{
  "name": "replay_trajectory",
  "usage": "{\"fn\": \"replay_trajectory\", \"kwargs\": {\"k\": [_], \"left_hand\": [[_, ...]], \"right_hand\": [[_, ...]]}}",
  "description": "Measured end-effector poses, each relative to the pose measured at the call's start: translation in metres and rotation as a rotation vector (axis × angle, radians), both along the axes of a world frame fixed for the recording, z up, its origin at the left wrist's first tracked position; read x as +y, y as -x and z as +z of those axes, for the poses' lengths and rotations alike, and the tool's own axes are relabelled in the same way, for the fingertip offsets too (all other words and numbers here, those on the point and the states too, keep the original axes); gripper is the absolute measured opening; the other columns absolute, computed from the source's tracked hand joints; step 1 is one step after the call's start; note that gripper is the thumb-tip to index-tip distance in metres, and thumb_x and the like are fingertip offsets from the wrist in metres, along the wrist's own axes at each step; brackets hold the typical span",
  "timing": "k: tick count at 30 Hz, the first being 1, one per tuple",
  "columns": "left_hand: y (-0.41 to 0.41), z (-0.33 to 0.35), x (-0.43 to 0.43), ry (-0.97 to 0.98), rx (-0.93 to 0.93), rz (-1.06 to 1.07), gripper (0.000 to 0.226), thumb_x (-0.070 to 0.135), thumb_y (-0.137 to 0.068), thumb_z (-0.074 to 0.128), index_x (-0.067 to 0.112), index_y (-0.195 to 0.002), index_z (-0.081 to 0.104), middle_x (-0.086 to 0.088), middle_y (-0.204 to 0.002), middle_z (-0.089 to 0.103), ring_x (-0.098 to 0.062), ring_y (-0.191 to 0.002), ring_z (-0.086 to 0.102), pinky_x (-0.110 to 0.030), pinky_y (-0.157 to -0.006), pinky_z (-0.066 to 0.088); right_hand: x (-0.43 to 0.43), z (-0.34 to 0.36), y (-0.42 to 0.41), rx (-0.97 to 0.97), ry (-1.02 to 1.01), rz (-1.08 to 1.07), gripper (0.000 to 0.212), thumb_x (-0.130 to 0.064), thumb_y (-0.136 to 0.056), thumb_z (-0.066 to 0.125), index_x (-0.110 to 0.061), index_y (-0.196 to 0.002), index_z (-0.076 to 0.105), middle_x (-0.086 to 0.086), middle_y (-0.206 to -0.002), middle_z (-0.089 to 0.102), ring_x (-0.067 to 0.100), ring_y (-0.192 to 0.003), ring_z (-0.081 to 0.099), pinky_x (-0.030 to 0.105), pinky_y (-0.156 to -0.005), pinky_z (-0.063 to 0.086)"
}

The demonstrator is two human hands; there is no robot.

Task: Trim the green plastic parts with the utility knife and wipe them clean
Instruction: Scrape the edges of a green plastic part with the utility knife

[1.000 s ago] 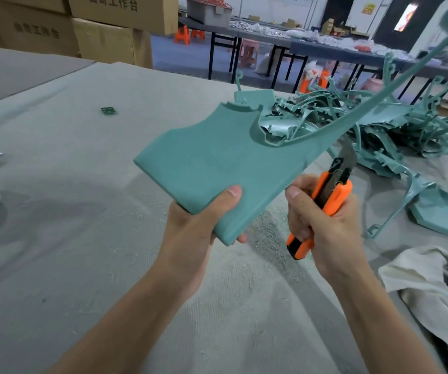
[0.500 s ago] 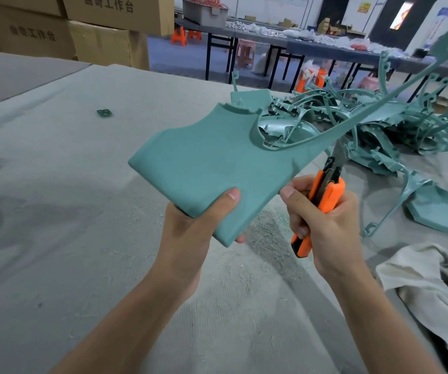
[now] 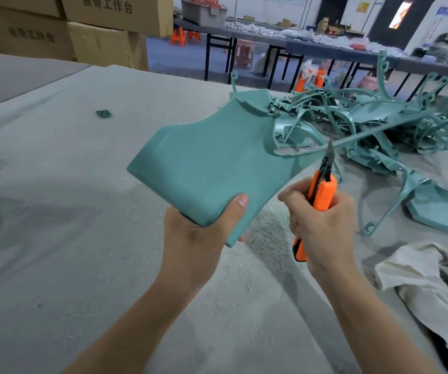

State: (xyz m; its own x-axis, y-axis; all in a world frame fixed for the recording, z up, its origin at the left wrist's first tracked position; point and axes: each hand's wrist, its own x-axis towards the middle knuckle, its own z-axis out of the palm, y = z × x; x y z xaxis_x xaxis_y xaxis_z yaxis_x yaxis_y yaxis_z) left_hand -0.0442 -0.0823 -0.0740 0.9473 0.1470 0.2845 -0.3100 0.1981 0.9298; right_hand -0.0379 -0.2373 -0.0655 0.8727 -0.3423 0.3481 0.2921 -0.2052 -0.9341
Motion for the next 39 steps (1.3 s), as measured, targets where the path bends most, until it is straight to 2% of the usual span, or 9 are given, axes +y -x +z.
{"fn": "replay_trajectory", "kwargs": {"k": [4, 6, 9, 11, 16, 23, 26, 32, 39], "left_hand": [[-0.008, 0.0, 0.007, 0.231, 0.103, -0.035, 0.014, 0.019, -0.075, 0.072, 0.017, -0.089, 0.073, -0.001, -0.089, 0.071, -0.019, -0.063, 0.063, -0.023, -0.045, 0.048], [-0.012, 0.001, 0.011, 0.413, 0.192, -0.128, 0.008, 0.013, -0.075, 0.074, 0.02, -0.078, 0.074, -0.001, -0.084, 0.067, -0.016, -0.064, 0.06, -0.021, -0.044, 0.044], [-0.015, 0.005, 0.016, 0.77, 0.375, -0.3, 0.012, 0.015, -0.074, 0.07, 0.018, -0.063, 0.073, 0.0, -0.064, 0.06, -0.007, -0.047, 0.055, -0.016, -0.04, 0.041], [-0.015, 0.005, 0.017, 0.857, 0.419, -0.373, 0.016, 0.015, -0.074, 0.067, 0.016, -0.058, 0.071, 0.0, -0.055, 0.057, -0.004, -0.039, 0.05, -0.014, -0.039, 0.04], [-0.013, 0.002, 0.015, 0.881, 0.43, -0.535, 0.015, 0.012, -0.076, 0.064, 0.011, -0.062, 0.068, -0.001, -0.055, 0.057, -0.005, -0.04, 0.052, -0.014, -0.037, 0.04], [-0.012, -0.002, 0.016, 0.916, 0.462, -0.604, 0.015, 0.012, -0.082, 0.061, 0.008, -0.069, 0.068, -0.004, -0.056, 0.059, -0.006, -0.039, 0.053, -0.015, -0.038, 0.042], [-0.012, -0.002, 0.016, 0.926, 0.482, -0.603, 0.005, 0.009, -0.076, 0.066, 0.006, -0.077, 0.064, -0.005, -0.056, 0.059, -0.007, -0.038, 0.053, -0.015, -0.037, 0.041], [-0.013, -0.004, 0.018, 0.92, 0.461, -0.691, 0.035, 0.002, -0.053, 0.088, 0.003, -0.078, 0.063, -0.007, -0.056, 0.059, -0.009, -0.038, 0.053, -0.017, -0.036, 0.041], [-0.01, -0.007, 0.015, 0.902, 0.483, -0.701, 0.024, 0.002, -0.052, 0.089, 0.006, -0.065, 0.069, -0.005, -0.056, 0.059, -0.01, -0.04, 0.055, -0.018, -0.037, 0.042]], "right_hand": [[-0.003, -0.002, 0.001, -0.052, 0.124, -0.046, 0.014, -0.026, -0.078, 0.065, -0.02, -0.064, 0.065, -0.008, -0.044, 0.041, 0.007, -0.044, 0.034, 0.021, -0.043, 0.03], [-0.002, -0.006, 0.002, -0.118, 0.3, -0.019, 0.031, -0.042, -0.083, 0.069, -0.02, -0.064, 0.058, -0.001, -0.05, 0.043, 0.005, -0.045, 0.036, 0.015, -0.046, 0.031], [0.003, -0.008, 0.005, -0.14, 0.511, 0.033, 0.047, -0.069, -0.087, 0.051, -0.03, -0.065, 0.038, -0.007, -0.052, 0.035, 0.006, -0.047, 0.035, 0.018, -0.049, 0.027], [0.007, -0.009, 0.006, -0.147, 0.61, 0.052, 0.046, -0.077, -0.088, 0.037, -0.035, -0.07, 0.036, -0.01, -0.052, 0.033, 0.009, -0.047, 0.037, 0.02, -0.05, 0.026], [0.014, -0.007, 0.007, -0.225, 0.762, 0.023, 0.042, -0.073, -0.093, 0.03, -0.034, -0.082, 0.042, -0.016, -0.056, 0.036, 0.009, -0.051, 0.044, 0.024, -0.05, 0.033], [0.014, -0.007, 0.008, -0.195, 0.842, -0.031, 0.049, -0.064, -0.094, 0.038, -0.019, -0.076, 0.047, -0.009, -0.055, 0.04, 0.015, -0.05, 0.045, 0.036, -0.047, 0.038], [0.015, -0.006, 0.008, -0.18, 0.841, -0.039, 0.049, -0.062, -0.094, 0.039, -0.018, -0.074, 0.045, -0.009, -0.054, 0.037, 0.017, -0.048, 0.044, 0.039, -0.047, 0.038], [0.015, -0.006, 0.007, -0.187, 0.817, -0.087, 0.046, -0.061, -0.095, 0.04, -0.02, -0.072, 0.041, -0.011, -0.051, 0.032, 0.016, -0.045, 0.041, 0.04, -0.044, 0.037], [0.004, -0.002, -0.001, -0.259, 0.68, -0.145, 0.04, -0.06, -0.097, 0.04, -0.03, -0.069, 0.035, -0.009, -0.051, 0.032, 0.01, -0.043, 0.034, 0.032, -0.042, 0.03]]}}
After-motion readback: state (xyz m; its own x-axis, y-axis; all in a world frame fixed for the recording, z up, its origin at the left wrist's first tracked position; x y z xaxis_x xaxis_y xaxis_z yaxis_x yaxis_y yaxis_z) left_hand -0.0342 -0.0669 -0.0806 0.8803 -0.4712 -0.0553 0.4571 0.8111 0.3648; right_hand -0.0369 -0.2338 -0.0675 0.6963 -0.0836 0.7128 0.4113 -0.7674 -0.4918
